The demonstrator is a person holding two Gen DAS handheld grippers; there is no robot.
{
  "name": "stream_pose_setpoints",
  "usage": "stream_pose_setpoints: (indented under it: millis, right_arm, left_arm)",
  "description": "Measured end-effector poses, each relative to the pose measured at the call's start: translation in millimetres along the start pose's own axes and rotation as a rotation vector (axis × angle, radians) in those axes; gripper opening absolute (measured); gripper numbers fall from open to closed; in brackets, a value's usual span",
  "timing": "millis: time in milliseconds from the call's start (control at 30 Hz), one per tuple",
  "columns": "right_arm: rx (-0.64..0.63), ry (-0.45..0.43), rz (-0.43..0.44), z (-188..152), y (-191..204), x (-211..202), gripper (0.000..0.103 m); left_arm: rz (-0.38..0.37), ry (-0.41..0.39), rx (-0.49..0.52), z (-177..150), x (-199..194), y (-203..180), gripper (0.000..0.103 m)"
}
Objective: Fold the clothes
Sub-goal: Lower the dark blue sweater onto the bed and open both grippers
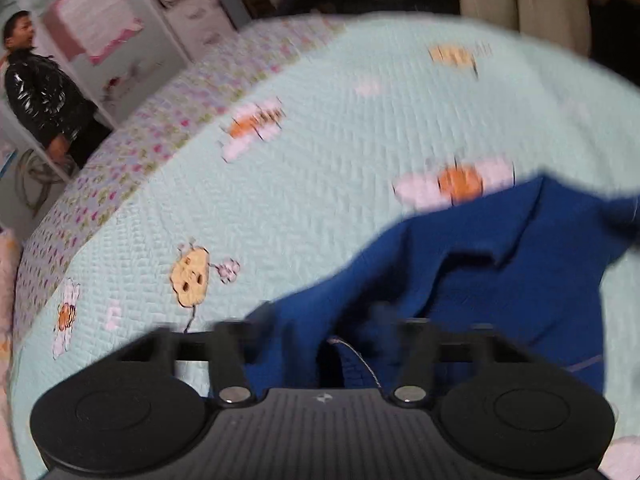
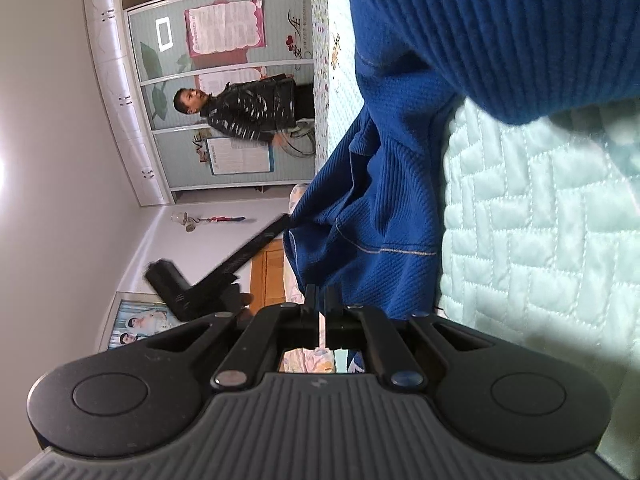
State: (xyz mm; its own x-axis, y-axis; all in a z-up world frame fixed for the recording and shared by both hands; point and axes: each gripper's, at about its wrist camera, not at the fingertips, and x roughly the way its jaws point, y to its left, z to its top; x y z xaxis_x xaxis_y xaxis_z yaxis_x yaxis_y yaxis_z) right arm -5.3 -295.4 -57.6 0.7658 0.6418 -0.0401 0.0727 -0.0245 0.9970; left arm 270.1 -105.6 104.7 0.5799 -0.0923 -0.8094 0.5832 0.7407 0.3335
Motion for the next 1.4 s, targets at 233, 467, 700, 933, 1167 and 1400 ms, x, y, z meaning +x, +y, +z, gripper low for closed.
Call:
stream_pose_setpoints:
  millis: [233, 467, 700, 933, 1167, 1400]
  right_arm:
    - [0.019, -0.021, 0.008, 3.2, -8.1, -6.1, 0.005]
    - [0.029, -0.026, 0.003, 5.1, -18.1, -10.9, 0.005]
    - [0.016, -0.023, -0.007, 3.4, -19.7, -13.4, 0.005]
    - [-0.093, 0.037, -0.058, -7.8, 0.9, -6.5, 0.006]
    - [-0.203, 0.130, -0.192, -41.4, 13.9, 22.6, 0.052]
    - [-0.200, 0.146, -0.287, -58.8, 4.6, 72.1, 0.068]
  left_arm:
    - [0.109, -0.004, -0.047, 10.9, 8.9, 10.8, 0.011]
    - [0.350, -0.207, -0.020, 54.9, -26.4, 16.6, 0.005]
    - [0.524, -0.125, 0.015, 61.3, 11.9, 37.8, 0.017]
    - [0.375, -0.183, -0.209, -26.0, -27.0, 32.6, 0.021]
    - [0.255, -0.188, -0.434, -147.9, -72.7, -15.5, 0.065]
    - [0.132, -0.174, -0.709, -246.4, -92.8, -61.8, 0.069]
